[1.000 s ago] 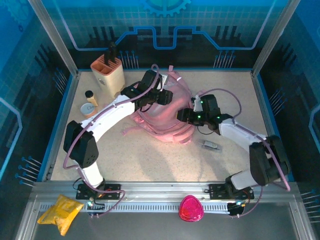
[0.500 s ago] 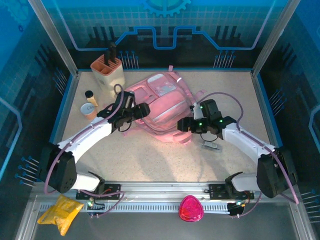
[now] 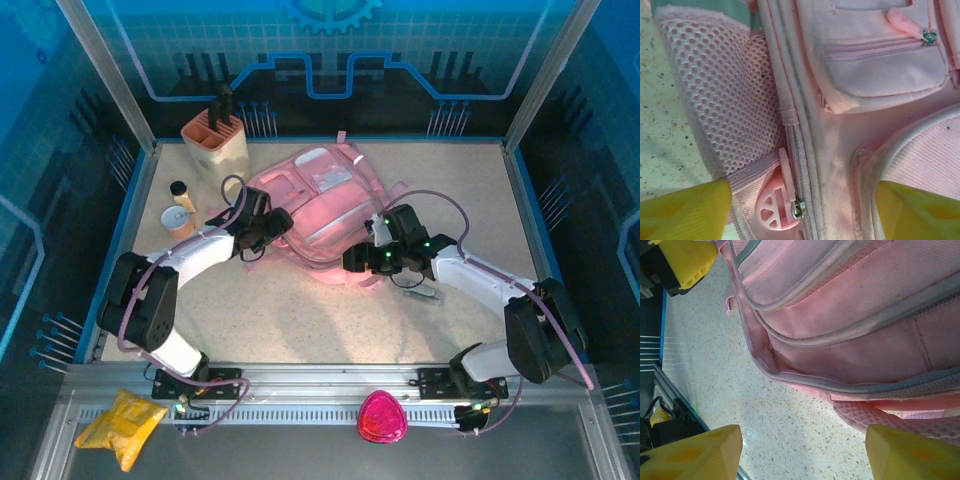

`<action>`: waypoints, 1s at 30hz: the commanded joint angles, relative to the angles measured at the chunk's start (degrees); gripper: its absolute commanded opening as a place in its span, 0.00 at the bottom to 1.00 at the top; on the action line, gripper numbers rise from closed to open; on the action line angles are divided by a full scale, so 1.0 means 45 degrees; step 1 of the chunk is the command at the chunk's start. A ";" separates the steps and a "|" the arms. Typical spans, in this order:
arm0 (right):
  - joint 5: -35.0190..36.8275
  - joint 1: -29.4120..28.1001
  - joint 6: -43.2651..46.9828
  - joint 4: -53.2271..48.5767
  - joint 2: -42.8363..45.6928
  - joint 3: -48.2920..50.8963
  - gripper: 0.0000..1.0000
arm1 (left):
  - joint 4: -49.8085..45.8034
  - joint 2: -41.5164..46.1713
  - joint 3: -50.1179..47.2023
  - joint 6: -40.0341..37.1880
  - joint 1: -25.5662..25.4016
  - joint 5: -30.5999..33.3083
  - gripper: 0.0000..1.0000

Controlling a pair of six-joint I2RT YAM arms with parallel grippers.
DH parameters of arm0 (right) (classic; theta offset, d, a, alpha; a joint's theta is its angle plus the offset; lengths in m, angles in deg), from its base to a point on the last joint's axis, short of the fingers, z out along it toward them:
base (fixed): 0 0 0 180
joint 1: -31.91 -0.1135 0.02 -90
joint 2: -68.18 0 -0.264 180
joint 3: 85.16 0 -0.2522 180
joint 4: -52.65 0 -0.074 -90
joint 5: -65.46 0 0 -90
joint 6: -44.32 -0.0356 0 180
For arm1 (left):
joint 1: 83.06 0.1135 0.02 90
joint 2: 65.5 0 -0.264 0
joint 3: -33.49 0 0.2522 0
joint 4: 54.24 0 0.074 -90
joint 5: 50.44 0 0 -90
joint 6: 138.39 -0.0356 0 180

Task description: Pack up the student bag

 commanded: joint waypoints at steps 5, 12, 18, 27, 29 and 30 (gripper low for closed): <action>-0.0195 -0.0072 -0.0102 0.0250 -0.0394 -0.0213 0.64 | -0.0046 -0.0685 0.1155 0.0869 0.0111 0.0263 0.65; -0.0353 0.0114 -0.0062 0.0365 -0.0326 -0.0069 0.63 | -0.0428 -0.1533 0.1850 0.0818 0.0333 0.0426 0.52; -0.0407 0.0269 -0.0161 0.0582 -0.0358 0.0101 0.63 | -0.0357 -0.2065 0.1944 0.0928 0.0351 0.0616 0.44; -0.0069 0.0787 0.0054 0.1674 -0.1999 -0.0934 0.60 | 0.0064 -0.1937 0.1372 0.1278 -0.0616 -0.0476 0.45; -0.0580 0.1164 -0.0004 0.1975 -0.2784 -0.1637 0.58 | 0.0186 -0.1754 0.1095 0.1438 -0.1202 -0.0510 0.46; -0.0554 0.1363 0.0012 0.1977 -0.3097 -0.1998 0.58 | 0.0239 -0.1685 0.0967 0.1546 -0.1521 -0.0447 0.46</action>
